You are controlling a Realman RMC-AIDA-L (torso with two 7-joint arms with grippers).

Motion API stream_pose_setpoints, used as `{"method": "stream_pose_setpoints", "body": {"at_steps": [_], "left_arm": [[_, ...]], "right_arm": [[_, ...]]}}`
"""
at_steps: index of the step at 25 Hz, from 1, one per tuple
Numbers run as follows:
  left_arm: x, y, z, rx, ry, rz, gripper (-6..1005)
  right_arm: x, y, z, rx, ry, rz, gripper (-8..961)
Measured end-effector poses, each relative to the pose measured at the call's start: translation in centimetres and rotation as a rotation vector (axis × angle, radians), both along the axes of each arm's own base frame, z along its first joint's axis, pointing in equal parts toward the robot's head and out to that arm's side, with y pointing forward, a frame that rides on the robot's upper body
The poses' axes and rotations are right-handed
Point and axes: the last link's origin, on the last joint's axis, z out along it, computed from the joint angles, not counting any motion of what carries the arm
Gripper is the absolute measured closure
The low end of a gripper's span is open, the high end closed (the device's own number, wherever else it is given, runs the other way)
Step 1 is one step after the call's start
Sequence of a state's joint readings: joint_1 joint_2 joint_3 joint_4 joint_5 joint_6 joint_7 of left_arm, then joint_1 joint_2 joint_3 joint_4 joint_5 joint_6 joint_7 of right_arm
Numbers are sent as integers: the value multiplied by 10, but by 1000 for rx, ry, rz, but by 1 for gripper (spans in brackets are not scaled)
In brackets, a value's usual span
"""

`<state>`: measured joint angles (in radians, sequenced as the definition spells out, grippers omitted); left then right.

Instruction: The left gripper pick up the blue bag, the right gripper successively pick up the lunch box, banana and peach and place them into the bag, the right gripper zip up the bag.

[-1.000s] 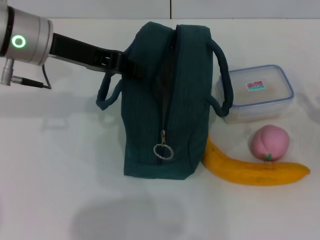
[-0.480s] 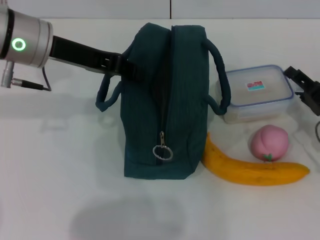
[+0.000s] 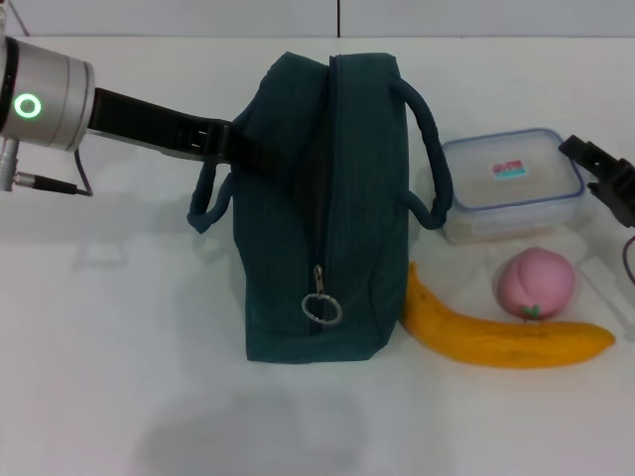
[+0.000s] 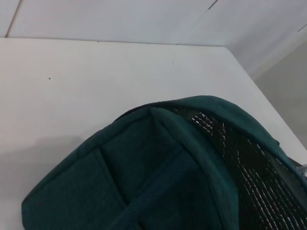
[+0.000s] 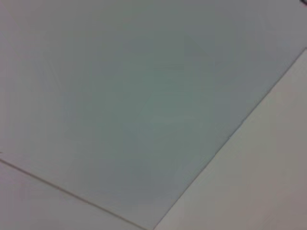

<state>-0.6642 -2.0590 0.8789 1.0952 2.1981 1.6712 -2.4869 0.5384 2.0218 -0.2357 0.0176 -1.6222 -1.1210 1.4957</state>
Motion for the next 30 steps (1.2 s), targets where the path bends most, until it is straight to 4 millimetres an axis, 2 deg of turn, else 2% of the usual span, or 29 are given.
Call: {"method": "stream_pose_setpoints", "body": {"at_steps": [5,11,19,23,30], "left_arm": [[0,0,0,-1,1,0,951],[0,-1,-1,-6,0,-2,951],[-4,-4,-1,-6,-1,-5,951],[-4,-4,-1,-5,-3,-5,951],[-4,-5,-2,-6,-6,-3,951]], "right_arm": [[1,-1,2,5,1,-1,486],[-2,-2,2,1,3,24,587],[-16,-6,11,38,64,128,675],[-14,-6,10,24,86,105,840],[-10,-6,9,5,54,92,864]]}}
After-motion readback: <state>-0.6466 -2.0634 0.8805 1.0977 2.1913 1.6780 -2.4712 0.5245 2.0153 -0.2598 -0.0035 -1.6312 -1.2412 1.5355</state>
